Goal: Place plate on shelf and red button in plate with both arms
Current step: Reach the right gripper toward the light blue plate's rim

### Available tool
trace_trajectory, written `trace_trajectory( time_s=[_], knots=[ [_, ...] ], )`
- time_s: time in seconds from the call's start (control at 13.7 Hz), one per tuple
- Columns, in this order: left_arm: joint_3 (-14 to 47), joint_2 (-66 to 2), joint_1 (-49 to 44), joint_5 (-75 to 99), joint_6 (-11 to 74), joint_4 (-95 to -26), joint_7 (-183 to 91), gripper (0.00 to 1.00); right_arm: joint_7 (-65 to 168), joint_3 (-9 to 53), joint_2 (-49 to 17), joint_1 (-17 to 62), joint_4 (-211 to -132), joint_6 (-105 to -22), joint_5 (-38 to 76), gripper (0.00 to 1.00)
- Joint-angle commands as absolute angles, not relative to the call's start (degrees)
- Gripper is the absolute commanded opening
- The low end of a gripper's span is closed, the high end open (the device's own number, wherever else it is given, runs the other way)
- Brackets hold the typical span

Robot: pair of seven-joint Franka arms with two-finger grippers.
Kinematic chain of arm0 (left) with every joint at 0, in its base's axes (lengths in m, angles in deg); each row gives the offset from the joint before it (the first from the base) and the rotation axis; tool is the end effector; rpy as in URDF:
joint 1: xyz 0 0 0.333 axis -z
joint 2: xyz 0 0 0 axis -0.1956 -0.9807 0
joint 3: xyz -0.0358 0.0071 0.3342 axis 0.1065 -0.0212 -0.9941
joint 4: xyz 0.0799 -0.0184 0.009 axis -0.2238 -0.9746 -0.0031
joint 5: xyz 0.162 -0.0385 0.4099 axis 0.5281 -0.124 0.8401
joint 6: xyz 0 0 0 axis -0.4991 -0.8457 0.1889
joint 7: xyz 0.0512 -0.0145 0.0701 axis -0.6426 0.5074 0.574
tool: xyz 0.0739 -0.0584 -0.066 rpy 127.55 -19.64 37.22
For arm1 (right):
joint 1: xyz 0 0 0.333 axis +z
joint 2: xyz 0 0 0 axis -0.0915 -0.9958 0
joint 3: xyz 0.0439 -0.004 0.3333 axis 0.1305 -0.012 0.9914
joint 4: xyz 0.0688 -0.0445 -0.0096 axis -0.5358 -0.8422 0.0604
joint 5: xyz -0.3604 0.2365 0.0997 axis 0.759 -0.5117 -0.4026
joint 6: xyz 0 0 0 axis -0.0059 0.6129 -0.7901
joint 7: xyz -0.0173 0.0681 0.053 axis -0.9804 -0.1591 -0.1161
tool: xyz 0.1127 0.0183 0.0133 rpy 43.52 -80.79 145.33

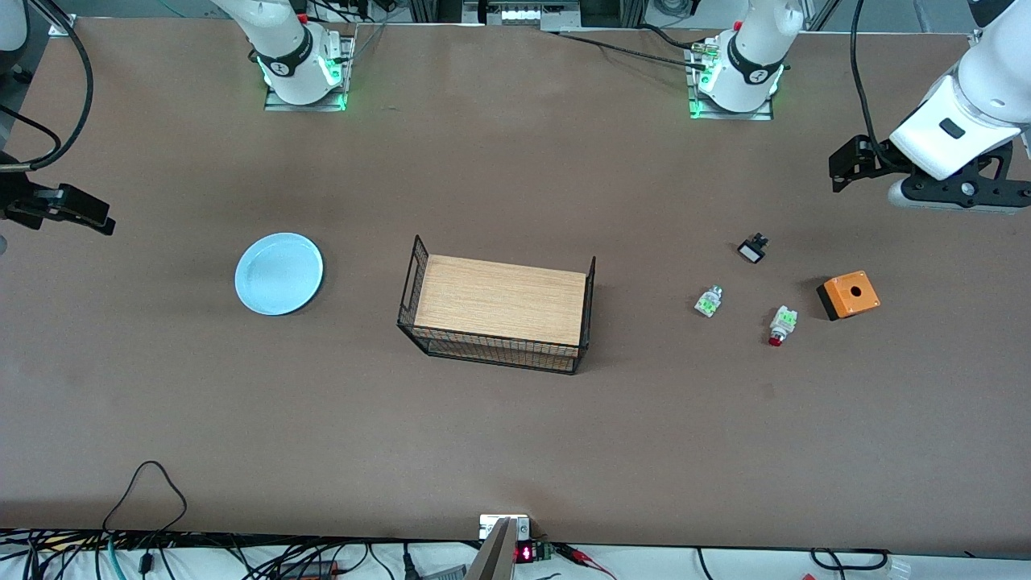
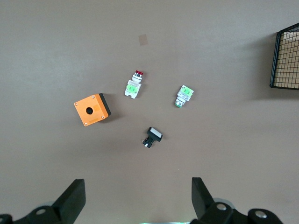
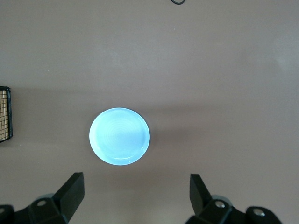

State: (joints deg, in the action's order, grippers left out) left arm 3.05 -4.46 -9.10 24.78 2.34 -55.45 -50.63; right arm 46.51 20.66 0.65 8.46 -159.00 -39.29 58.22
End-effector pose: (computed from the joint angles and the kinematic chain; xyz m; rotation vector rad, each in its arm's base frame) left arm 0.5845 -0.0629 0.6111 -3.0561 0.1363 0.1248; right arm 0.6436 -0.0401 0.5998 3.0863 -0.0875 -0.0475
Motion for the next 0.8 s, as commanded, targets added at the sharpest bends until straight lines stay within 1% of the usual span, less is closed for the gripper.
trace_trajectory(
  time_s=[0.0, 0.22, 0.44, 0.51, 0.73],
  knots=[
    [2.99, -4.65, -9.35, 23.88, 1.42, -54.35, -51.11, 1.0, 46.86, 20.83, 1.38, 8.76, -159.12, -37.85, 57.39, 1.0],
    [3.35, -4.65, -9.35, 24.05, 0.98, -54.35, -50.5, 1.0, 46.77, 20.83, 0.85, 8.76, -158.95, -37.67, 57.39, 1.0],
    [3.44, -4.65, -9.26, 23.96, 0.89, -54.26, -50.58, 1.0, 46.59, 20.83, -0.99, 9.03, -159.04, -37.75, 57.39, 1.0],
    [3.44, -4.65, -9.26, 23.96, 0.89, -54.26, -50.58, 1.0, 46.86, 20.83, -2.73, 9.03, -159.04, -38.19, 57.56, 1.0],
    [3.35, -4.65, -9.35, 23.96, 0.89, -54.26, -50.93, 1.0, 46.86, 20.83, -5.55, 9.03, -159.91, -43.1, 57.65, 1.0]
  ],
)
